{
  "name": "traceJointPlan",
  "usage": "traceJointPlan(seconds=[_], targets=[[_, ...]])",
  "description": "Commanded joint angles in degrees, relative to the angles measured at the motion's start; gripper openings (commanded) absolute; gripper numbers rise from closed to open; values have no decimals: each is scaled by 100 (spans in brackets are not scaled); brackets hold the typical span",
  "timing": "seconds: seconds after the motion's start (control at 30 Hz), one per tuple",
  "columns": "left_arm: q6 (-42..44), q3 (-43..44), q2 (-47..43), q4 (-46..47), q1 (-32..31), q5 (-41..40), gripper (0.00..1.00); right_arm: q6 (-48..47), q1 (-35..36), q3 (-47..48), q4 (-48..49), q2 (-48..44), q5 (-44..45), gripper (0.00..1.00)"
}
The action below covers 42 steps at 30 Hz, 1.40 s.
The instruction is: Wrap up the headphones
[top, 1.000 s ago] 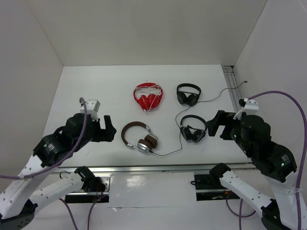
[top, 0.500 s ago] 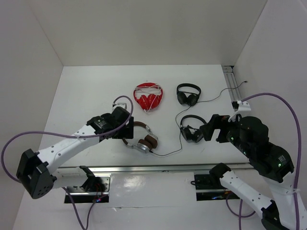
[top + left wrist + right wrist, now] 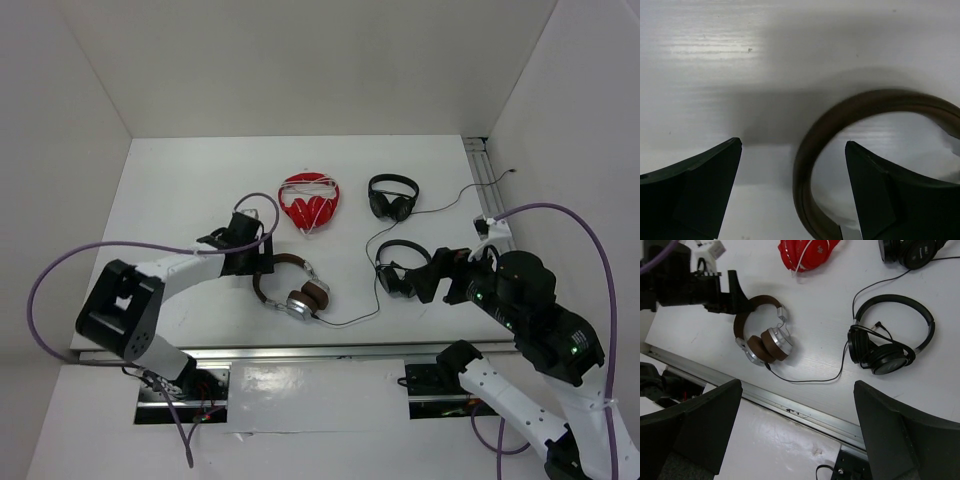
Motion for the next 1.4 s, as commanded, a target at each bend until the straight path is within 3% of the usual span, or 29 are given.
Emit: traceJointPlan(seconds=[0.0,0.23,0.37,0.4,0.5,0.63,0.73,0.77,0.8,1.07,1.17,1.37], targets=[[439,250,769,598,156,665,96,-72,-38,-9,445,-103,-200,100],[368,50,624,598,51,542,87,-72,-90,-202,585,-104,-261,100],[368,-109,395,536,51,436,74,-72,-152,-264,708,-104,-481,100],[368,-109,395,536,-1,437,62,-72,-221,-316,709,-104,-481,100],[298,-40,395,299,-72,366,53,-133,-449,-316,762,-104,-691,100],[157,75,604,185,-318,32,53,-204,-608,-316,762,-51,-815,100],[44,399,1060,-96,-318,-117,34,-204,-662,-264,762,-51,-938,100],[43,453,1150,-97,-370,-187,21,-204,-662,-264,762,-51,-999,100],[43,506,1220,-262,-432,-266,0,-204,-714,-264,762,-51,-1000,100],[-747,708,967,-1291,-906,-995,0,-257,-714,-264,762,-104,-1052,100],[-1239,708,458,-1844,-1179,-1390,0,-257,-714,-264,814,-104,-1105,100],[-1706,1568,-597,-3496,-1609,-1892,0,-257,-714,-316,929,-104,-1211,100]])
